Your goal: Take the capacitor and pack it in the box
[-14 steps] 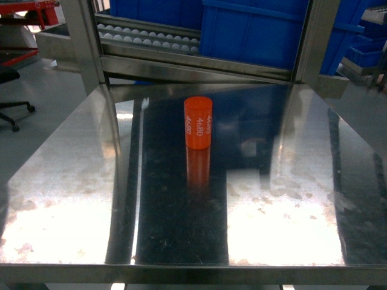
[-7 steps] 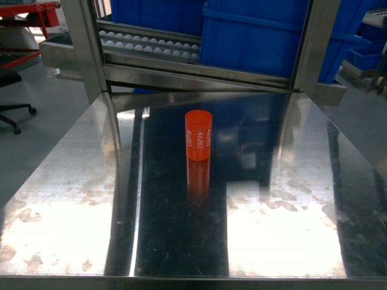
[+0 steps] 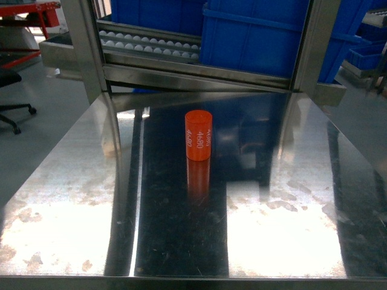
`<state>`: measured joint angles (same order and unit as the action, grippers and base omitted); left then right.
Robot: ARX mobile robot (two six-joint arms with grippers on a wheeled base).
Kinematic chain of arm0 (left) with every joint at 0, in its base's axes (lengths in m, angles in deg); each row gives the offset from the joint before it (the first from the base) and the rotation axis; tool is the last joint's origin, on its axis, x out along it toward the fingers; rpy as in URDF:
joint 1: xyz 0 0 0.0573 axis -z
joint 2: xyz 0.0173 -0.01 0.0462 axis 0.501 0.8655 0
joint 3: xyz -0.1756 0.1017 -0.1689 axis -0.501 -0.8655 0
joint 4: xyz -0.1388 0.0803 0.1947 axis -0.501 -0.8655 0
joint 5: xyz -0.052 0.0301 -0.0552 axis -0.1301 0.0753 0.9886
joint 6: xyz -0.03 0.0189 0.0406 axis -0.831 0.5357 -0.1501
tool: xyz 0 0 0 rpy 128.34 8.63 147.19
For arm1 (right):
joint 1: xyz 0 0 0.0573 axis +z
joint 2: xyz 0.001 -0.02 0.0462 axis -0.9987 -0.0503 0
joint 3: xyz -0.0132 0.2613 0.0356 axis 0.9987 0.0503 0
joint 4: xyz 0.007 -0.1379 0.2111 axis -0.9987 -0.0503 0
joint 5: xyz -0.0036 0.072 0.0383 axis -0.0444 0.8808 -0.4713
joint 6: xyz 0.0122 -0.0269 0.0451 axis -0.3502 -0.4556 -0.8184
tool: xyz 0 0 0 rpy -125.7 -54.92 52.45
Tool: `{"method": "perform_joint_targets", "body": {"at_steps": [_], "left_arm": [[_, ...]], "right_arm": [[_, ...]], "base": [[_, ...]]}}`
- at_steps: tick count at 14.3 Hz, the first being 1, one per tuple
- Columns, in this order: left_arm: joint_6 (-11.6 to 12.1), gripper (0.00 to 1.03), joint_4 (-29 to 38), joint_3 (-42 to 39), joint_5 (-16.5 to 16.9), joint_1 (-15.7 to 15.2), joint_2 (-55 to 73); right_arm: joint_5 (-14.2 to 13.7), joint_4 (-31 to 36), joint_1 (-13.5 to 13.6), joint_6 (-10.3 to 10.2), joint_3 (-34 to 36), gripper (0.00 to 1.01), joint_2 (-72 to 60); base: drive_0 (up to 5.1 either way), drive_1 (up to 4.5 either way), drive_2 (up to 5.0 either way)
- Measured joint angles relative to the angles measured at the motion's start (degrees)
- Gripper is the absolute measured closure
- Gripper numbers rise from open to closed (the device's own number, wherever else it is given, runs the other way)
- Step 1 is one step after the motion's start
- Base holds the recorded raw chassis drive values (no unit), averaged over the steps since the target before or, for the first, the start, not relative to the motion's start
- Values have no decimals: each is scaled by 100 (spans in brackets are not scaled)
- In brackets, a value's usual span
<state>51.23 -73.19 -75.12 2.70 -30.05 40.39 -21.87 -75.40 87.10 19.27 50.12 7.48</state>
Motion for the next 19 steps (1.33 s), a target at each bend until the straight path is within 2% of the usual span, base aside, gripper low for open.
{"method": "perform_joint_targets", "body": {"at_steps": [4, 5, 6, 7, 8, 9, 11, 12, 14, 15, 19], "left_arm": [[2, 5, -2, 0, -2, 0, 0], [-157, 5, -208, 42, -387, 223, 160], [-302, 5, 254, 48, -774, 680, 767], [-428, 5, 946, 85, -977, 1115, 1521], [-472, 5, 1810, 251, -944, 1231, 2426], [-476, 5, 2767, 592, -769, 1248, 3493], [-323, 5, 4433, 1711, -319, 1495, 5877], [-251, 5, 4513, 2356, -111, 1615, 6900], [-131, 5, 4135, 3654, 284, 1864, 8557], [-122, 5, 3991, 4406, 302, 2002, 9285], [46, 5, 3875, 5598, 348, 2258, 10585]], "right_arm": [[0, 2, 0, 0, 0, 3, 0], [-2, 0, 0, -2, 0, 3, 0], [2, 2, 0, 0, 0, 3, 0], [0, 0, 0, 0, 0, 3, 0], [0, 0, 0, 0, 0, 3, 0], [0, 2, 0, 0, 0, 3, 0], [0, 2, 0, 0, 0, 3, 0], [0, 2, 0, -2, 0, 3, 0], [0, 2, 0, 0, 0, 3, 0], [0, 2, 0, 0, 0, 3, 0], [0, 2, 0, 0, 0, 3, 0]], "base": [[0, 0, 0], [0, 0, 0], [0, 0, 0], [0, 0, 0], [0, 0, 0], [0, 0, 0], [0, 0, 0], [0, 0, 0], [0, 0, 0], [0, 0, 0], [0, 0, 0]]}}
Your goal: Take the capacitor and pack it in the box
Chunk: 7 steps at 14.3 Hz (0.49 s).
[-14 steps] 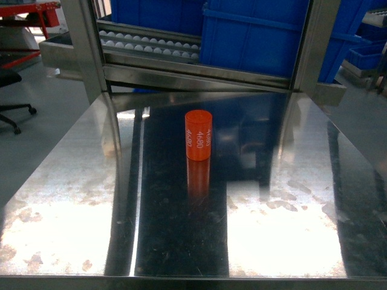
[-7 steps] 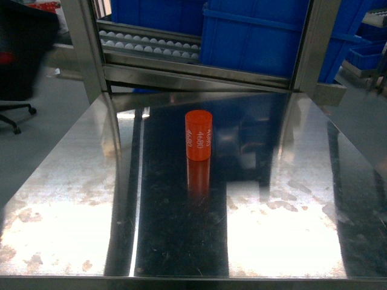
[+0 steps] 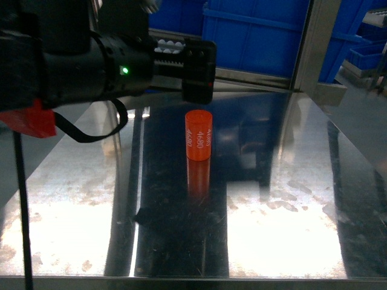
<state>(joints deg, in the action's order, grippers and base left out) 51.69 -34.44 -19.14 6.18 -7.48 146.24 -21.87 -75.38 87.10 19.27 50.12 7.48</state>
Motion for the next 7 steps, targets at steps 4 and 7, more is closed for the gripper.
{"method": "perform_joint_targets", "body": {"at_steps": [4, 7], "left_arm": [[-2, 5, -291, 1228, 0, 24, 1445], [-39, 5, -479, 1812, -48, 59, 2271]], "right_arm": [[0, 0, 0, 0, 0, 3, 0], [0, 0, 0, 0, 0, 3, 0]], "base": [[0, 0, 0], [0, 0, 0]]}}
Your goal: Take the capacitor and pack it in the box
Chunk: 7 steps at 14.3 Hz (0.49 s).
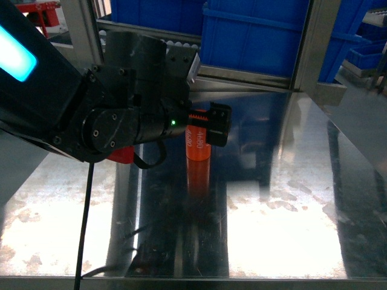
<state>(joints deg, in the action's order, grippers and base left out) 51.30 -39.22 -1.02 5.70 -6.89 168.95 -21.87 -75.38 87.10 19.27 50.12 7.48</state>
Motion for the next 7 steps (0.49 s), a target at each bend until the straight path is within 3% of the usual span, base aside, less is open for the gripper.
{"method": "perform_joint_targets", "body": {"at_steps": [4, 5, 7], "left_arm": [[39, 5, -284, 527, -245, 35, 535], [42, 24, -323, 579, -260, 35, 535], [44, 47, -376, 581, -258, 52, 535]], "right_arm": [[0, 0, 0, 0, 0, 3, 0], [0, -2, 0, 0, 0, 3, 0], [0, 0, 0, 0, 0, 3, 0]], "base": [[0, 0, 0], [0, 0, 0], [0, 0, 0]]}}
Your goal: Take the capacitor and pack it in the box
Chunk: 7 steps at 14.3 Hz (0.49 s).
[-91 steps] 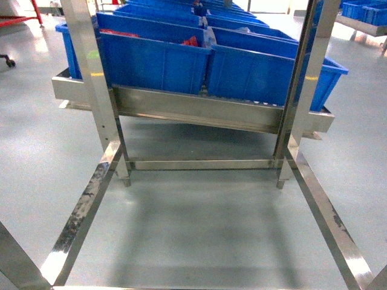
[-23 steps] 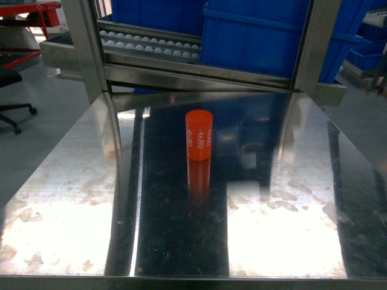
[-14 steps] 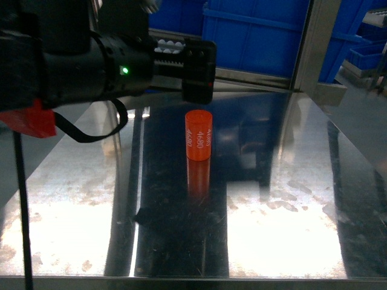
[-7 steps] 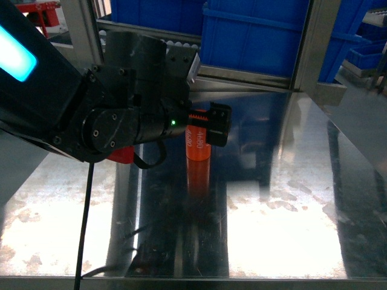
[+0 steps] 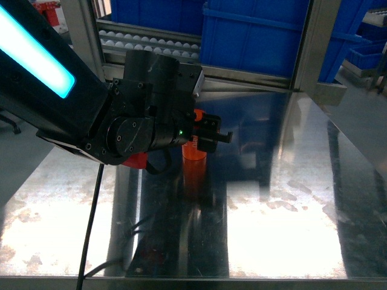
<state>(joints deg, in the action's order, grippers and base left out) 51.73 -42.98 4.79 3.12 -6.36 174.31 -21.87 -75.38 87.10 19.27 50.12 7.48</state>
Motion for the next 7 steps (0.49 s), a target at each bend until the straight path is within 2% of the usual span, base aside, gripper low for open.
{"method": "perform_joint_targets", "body": {"at_steps": [1, 4, 5, 7], "left_arm": [[-4, 58, -35, -31, -7, 11, -46], [-195, 59, 44, -608, -188, -101, -970], [-170, 59, 437, -960, -332, -208, -1587], [151, 59, 1283, -1871, -815, -426, -2909]], "right_arm": [[0, -2, 0, 0, 0, 3, 0], [-2, -2, 0, 0, 0, 3, 0], [-2, 0, 0, 0, 0, 3, 0], [0, 0, 0, 0, 0, 3, 0]], "base": [[0, 0, 0], [0, 0, 0], [0, 0, 0], [0, 0, 0]]}}
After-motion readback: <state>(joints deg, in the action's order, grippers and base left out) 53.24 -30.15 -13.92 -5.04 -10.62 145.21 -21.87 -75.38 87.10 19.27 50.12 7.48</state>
